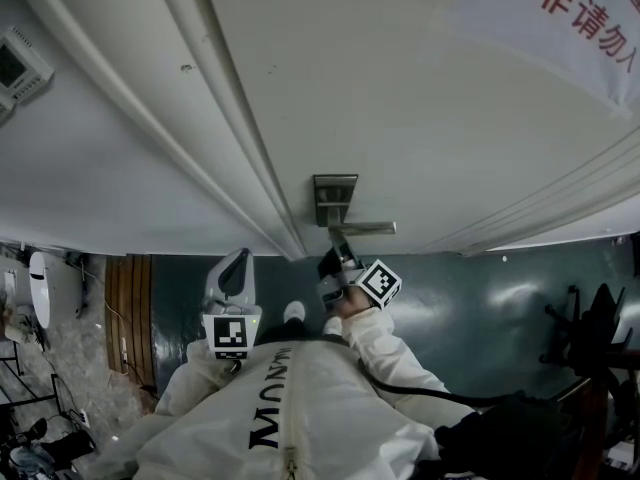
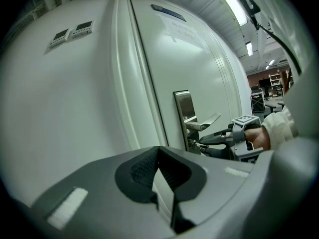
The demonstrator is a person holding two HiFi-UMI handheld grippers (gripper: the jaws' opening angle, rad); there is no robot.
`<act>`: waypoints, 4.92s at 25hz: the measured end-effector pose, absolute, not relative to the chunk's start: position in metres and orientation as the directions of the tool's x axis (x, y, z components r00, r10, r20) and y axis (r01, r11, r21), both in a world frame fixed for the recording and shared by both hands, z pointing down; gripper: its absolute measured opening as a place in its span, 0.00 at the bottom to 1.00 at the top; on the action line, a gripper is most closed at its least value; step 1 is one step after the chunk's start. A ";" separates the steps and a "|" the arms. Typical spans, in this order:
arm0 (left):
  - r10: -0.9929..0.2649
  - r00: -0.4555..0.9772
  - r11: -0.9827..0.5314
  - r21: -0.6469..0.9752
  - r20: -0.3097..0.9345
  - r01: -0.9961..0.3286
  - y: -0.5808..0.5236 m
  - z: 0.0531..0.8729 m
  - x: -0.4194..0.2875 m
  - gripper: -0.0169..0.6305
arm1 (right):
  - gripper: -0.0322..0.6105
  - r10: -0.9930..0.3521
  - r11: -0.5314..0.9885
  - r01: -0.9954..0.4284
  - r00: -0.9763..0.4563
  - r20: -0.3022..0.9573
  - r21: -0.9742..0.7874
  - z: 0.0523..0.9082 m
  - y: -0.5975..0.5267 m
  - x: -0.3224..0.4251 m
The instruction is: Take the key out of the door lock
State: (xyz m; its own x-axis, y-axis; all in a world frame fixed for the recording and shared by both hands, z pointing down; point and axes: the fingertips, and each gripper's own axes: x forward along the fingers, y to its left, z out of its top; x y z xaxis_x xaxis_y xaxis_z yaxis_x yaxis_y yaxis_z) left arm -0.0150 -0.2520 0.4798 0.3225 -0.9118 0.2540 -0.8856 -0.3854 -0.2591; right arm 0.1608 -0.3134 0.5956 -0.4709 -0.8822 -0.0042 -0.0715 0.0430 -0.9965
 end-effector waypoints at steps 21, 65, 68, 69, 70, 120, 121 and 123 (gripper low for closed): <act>-0.920 0.305 -0.367 -0.267 0.247 -0.891 -0.257 0.480 -0.020 0.03 | 0.09 -0.878 0.050 -0.045 -0.477 -0.022 -0.998 0.593 -0.324 0.157; -0.893 0.367 -0.428 -0.237 0.261 -0.872 -0.256 0.490 -0.003 0.03 | 0.09 -0.811 0.219 -0.543 -0.563 0.158 -0.811 0.569 -0.274 0.158; -0.893 0.375 -0.432 -0.239 0.249 -0.870 -0.258 0.490 0.001 0.03 | 0.09 -0.793 0.286 -0.685 -0.562 0.236 -0.670 0.563 -0.266 0.156; -0.892 0.376 -0.433 -0.237 0.250 -0.870 -0.258 0.490 0.002 0.03 | 0.09 -0.792 0.309 -0.729 -0.552 0.259 -0.611 0.561 -0.264 0.157; -0.891 0.376 -0.434 -0.234 0.254 -0.870 -0.258 0.491 0.003 0.03 | 0.09 -0.794 0.331 -0.767 -0.541 0.277 -0.550 0.559 -0.263 0.157; -0.891 0.435 -0.453 -0.248 0.127 -0.856 -0.049 0.472 -0.102 0.03 | 0.09 -0.960 0.246 -0.969 -0.243 0.138 0.007 0.458 -0.054 0.106; -0.889 0.440 -0.459 -0.244 0.131 -0.854 -0.041 0.474 -0.105 0.03 | 0.09 -0.962 0.239 -0.971 -0.236 0.140 0.010 0.458 -0.044 0.103; -0.881 0.451 -0.472 -0.236 0.142 -0.849 -0.026 0.479 -0.108 0.03 | 0.09 -0.963 0.229 -0.973 -0.224 0.149 0.016 0.460 -0.027 0.098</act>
State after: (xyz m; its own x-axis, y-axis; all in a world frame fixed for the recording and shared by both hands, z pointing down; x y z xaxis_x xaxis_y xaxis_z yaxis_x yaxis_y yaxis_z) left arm -0.1084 -0.0259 0.4793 0.4508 -0.8812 0.1420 -0.8492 -0.4724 -0.2360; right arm 0.0981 -0.0269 0.4598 -0.2244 -0.9631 0.1489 -0.9732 0.2293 0.0163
